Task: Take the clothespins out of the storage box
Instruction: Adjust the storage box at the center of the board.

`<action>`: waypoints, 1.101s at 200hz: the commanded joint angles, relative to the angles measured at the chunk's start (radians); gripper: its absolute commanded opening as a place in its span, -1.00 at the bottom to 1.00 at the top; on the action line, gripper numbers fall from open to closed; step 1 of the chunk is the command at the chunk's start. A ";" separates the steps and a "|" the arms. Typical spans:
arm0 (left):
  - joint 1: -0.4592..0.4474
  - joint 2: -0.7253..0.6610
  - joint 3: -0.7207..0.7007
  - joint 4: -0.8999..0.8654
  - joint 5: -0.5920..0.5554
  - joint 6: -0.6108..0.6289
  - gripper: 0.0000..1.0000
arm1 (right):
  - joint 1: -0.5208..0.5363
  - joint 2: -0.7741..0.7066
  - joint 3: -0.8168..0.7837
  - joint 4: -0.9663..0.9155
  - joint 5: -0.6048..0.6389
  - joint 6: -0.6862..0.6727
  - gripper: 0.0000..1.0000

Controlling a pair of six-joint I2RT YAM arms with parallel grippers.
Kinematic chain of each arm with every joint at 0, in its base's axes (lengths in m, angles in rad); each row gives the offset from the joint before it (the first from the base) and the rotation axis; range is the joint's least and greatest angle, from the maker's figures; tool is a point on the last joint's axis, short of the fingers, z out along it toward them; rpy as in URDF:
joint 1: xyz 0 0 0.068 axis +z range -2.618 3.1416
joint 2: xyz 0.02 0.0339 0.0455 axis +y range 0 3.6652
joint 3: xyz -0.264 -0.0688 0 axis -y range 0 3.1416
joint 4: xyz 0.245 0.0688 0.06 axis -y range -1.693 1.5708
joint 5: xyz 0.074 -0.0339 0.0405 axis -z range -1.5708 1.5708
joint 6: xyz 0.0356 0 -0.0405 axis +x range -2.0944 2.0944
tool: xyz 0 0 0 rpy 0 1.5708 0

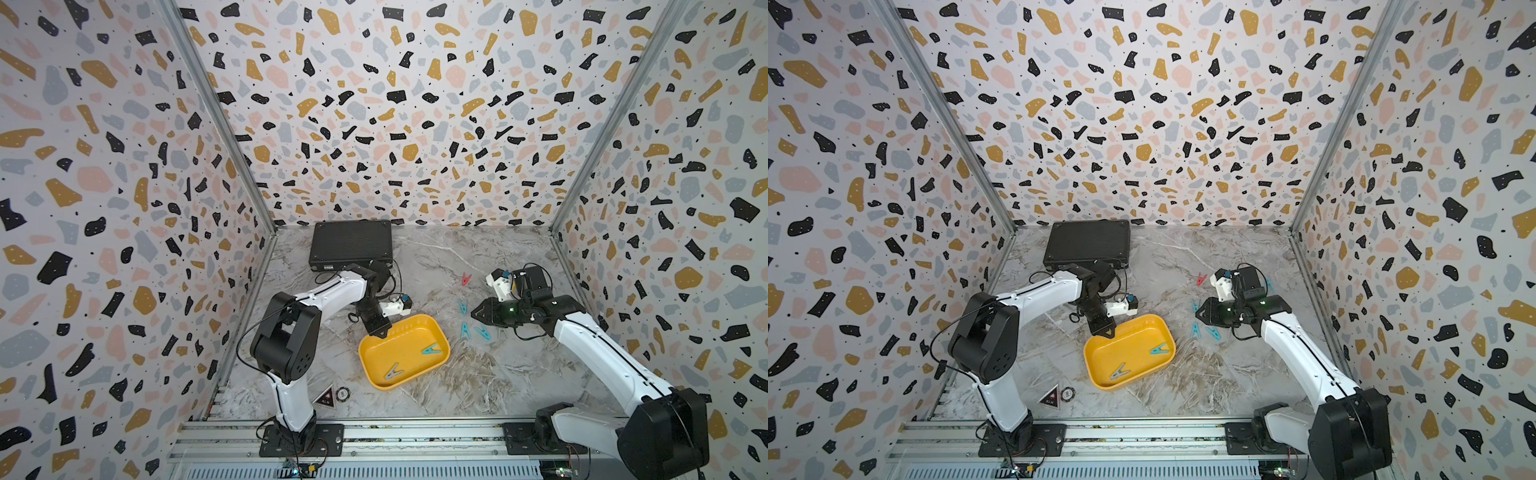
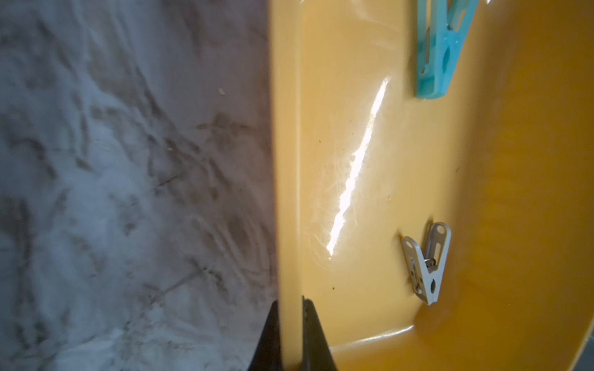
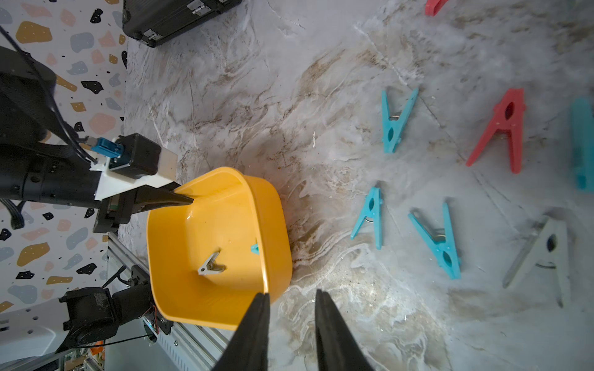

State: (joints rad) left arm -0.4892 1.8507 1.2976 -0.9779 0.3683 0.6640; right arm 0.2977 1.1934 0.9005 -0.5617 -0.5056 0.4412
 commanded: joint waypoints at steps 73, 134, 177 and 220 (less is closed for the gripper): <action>0.051 0.201 0.159 -0.519 0.459 0.362 -1.00 | 0.008 -0.051 0.017 -0.029 -0.004 0.008 -0.41; 0.050 0.152 0.124 -0.394 0.369 0.290 -1.00 | 0.010 -0.051 0.016 -0.028 -0.002 0.008 -0.41; 0.043 0.051 0.043 -0.131 0.117 0.164 -1.00 | 0.010 -0.040 0.011 -0.011 -0.007 0.019 -0.41; 0.023 -0.044 -0.043 0.075 -0.110 0.135 -1.00 | 0.015 -0.031 0.006 0.002 -0.011 0.025 -0.41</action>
State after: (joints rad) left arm -0.4522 1.8561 1.2911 -1.0370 0.4068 0.8268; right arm 0.3050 1.1645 0.9005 -0.5682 -0.5056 0.4561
